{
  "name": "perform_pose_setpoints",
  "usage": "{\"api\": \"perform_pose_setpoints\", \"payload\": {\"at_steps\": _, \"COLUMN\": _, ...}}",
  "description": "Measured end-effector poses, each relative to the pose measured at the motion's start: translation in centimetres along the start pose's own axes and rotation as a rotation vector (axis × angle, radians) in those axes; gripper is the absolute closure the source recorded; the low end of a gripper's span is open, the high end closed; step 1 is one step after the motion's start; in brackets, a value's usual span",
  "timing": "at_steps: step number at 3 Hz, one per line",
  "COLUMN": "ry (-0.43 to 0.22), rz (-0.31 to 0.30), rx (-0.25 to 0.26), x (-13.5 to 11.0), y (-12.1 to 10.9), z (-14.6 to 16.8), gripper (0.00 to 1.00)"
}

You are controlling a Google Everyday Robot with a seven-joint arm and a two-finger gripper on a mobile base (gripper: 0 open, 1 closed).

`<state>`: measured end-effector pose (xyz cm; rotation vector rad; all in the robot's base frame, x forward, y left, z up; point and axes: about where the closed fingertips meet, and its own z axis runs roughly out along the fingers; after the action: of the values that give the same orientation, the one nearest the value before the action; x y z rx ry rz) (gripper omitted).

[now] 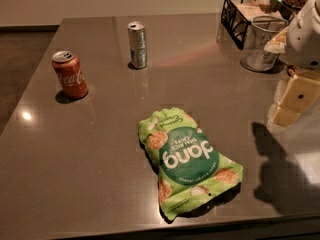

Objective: Pick green rice chip bag

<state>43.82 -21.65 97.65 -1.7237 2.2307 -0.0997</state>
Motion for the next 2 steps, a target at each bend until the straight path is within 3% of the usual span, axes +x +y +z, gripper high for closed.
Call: {"api": "perform_pose_setpoints", "payload": {"at_steps": 2, "ry": -0.019, "rz": 0.011, "rx": 0.017, "x": -1.9, "y": 2.6, "z": 1.3, "gripper": 0.00}}
